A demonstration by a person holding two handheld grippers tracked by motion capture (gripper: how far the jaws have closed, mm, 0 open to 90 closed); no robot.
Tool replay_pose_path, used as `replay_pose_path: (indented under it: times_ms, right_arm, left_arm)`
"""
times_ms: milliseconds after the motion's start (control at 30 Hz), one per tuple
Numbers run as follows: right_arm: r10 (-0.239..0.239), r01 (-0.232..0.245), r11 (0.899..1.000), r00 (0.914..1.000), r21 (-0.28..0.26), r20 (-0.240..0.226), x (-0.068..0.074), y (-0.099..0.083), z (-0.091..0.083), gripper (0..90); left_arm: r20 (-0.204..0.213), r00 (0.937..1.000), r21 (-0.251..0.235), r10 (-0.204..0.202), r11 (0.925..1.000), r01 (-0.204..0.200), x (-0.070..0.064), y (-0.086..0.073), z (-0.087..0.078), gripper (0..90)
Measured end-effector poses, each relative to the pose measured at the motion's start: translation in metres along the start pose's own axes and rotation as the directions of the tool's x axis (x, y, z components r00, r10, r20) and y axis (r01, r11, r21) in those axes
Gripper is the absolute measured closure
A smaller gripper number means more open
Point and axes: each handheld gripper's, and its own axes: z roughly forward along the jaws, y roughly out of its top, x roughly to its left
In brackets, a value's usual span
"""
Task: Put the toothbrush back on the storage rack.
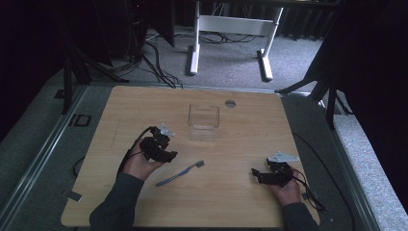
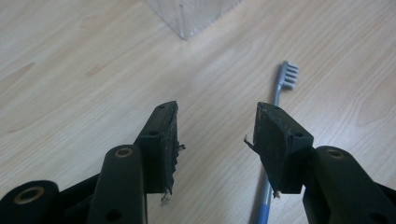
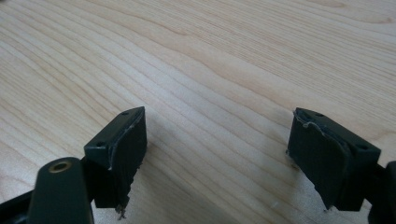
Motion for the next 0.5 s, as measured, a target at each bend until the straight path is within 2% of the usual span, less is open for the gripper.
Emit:
replay_pose_path:
  times_ms: [500]
  right_arm:
    - [-0.001, 0.001, 1.0, 1.0, 0.0, 0.0, -0.0001, 0.0, 0.0, 19.3]
  left_arm:
    - [0.026, 0.9987, 0.072, 0.043, 0.9964, -0.045, -0.0102, 0.0042, 0.0088, 55.2]
